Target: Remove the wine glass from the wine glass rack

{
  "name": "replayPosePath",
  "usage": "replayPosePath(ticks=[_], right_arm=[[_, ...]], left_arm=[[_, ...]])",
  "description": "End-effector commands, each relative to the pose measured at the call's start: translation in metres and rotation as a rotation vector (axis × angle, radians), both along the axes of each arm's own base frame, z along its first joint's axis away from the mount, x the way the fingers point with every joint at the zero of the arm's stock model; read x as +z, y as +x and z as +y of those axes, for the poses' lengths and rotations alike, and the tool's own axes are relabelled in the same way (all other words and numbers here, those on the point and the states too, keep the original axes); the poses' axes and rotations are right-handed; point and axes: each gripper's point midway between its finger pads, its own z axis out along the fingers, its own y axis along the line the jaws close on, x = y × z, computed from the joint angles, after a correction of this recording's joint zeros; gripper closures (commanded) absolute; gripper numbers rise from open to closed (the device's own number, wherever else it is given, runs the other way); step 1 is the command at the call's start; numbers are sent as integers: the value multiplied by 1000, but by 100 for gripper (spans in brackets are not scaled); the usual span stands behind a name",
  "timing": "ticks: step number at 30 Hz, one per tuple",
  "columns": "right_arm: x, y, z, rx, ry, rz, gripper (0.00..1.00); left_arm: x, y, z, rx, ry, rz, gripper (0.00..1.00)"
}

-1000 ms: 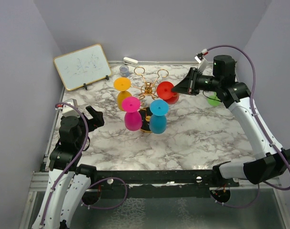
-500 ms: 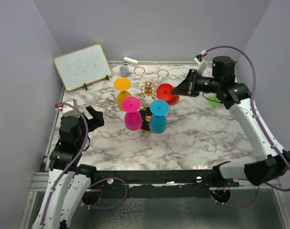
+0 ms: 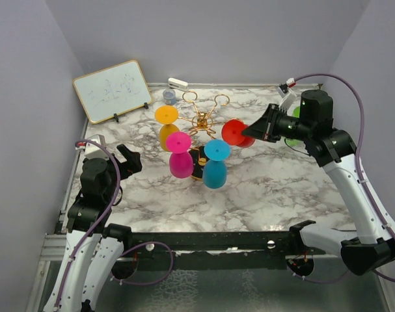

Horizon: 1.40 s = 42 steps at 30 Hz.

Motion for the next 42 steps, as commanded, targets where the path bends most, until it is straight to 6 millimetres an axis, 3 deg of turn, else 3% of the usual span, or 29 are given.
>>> replayPosePath(ticks=[1,5,14,19,24,32,37,42], right_arm=[[-8,-1,-13,-68,-48,-17,99],[-5,-2,-23,-124,-67,-51,99],[18,-5,-67,-346,-159,-165,99],[60,-18,-67,-273,-142,-397,99],[112,-34,-60,-143,-168,-766,99],[143,-38,-49,-41,-266,-1349,99],[156,-24,-32,38,-301,-1481,99],[174,-28,-15,102,-254,-1674,99]], left_arm=[[-2,1,0,5,-1,-2,8],[-2,1,0,5,-1,0,8],[-1,1,0,4,-3,-6,8],[9,-1,-12,-61,-32,-37,10],[59,-13,-45,-210,-194,-151,16],[151,-37,-81,-403,-399,-263,24],[186,-52,-103,-524,-554,-268,23],[199,-58,-116,-579,-697,-196,18]])
